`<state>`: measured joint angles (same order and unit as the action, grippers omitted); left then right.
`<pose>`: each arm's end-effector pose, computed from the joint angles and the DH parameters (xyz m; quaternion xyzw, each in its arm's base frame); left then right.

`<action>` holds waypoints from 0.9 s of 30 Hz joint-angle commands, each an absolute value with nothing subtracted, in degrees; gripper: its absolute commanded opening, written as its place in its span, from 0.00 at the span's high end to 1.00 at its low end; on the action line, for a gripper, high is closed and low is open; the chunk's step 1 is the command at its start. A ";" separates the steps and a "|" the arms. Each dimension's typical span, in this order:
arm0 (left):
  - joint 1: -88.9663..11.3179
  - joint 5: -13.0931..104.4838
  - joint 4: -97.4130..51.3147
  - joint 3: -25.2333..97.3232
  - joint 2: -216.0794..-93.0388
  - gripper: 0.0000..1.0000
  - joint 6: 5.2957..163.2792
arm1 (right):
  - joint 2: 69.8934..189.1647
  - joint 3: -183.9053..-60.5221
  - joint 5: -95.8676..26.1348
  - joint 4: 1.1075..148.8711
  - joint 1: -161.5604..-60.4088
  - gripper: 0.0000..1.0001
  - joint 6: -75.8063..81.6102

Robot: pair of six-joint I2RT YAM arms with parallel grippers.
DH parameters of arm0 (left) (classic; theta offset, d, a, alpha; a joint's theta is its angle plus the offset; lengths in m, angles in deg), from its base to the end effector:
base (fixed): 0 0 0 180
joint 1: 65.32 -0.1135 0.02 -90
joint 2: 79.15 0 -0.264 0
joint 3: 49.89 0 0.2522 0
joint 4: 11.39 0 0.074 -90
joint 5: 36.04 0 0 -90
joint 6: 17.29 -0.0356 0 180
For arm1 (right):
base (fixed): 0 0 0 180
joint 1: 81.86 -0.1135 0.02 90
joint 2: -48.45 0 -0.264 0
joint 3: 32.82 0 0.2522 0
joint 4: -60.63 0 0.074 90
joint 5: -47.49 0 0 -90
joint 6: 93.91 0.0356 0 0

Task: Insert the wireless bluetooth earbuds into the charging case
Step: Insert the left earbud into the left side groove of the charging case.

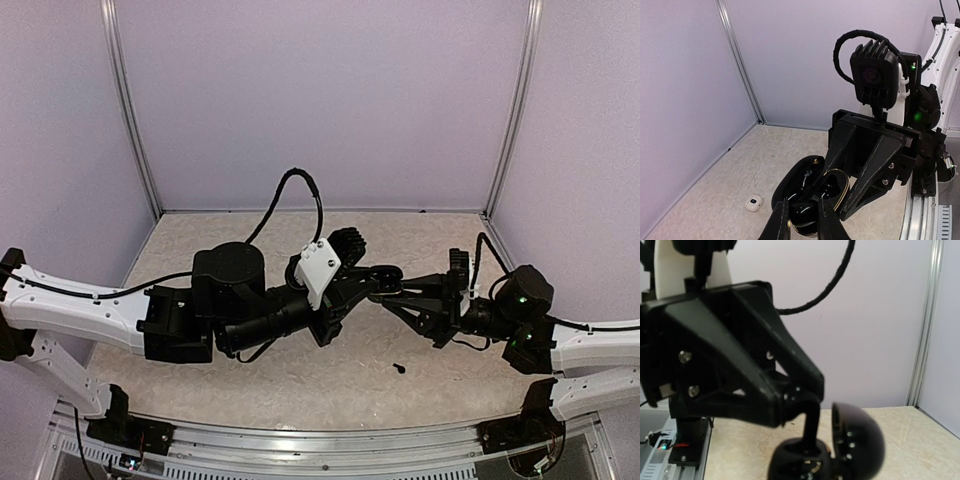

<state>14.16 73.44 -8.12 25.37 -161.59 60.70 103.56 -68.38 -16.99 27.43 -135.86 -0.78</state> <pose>0.0743 -0.3349 0.3363 0.4353 0.5854 -0.2708 0.6281 0.1109 0.1787 0.2707 -0.4157 0.4698 0.4865 0.6081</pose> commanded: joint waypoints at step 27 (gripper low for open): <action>15.10 79.02 -17.27 26.64 -162.89 0.89 57.96 | 100.35 -70.66 -18.15 24.09 -136.19 1.00 -0.40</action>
<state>15.01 76.37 -11.28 27.36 -162.50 59.69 102.64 -68.38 -17.99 28.90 -135.86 -0.56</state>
